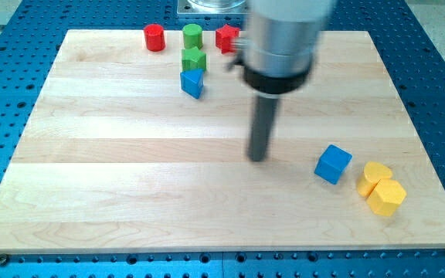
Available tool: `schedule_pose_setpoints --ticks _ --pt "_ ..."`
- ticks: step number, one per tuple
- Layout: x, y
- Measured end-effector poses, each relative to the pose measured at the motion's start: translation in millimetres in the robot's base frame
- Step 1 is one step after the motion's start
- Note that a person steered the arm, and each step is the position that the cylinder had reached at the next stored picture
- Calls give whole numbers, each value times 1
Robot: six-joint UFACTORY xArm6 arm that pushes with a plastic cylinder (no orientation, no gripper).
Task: Place your arm left to the triangle
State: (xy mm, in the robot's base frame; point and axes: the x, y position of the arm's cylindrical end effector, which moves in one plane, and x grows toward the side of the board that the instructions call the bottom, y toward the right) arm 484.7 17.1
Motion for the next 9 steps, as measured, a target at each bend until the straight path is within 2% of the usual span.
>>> schedule_pose_setpoints --ticks 1,2,7,8,9 --pt "-8 -86" --pt "-11 -109" --pt "-21 -131" --pt "-57 -187" --pt "-84 -195"
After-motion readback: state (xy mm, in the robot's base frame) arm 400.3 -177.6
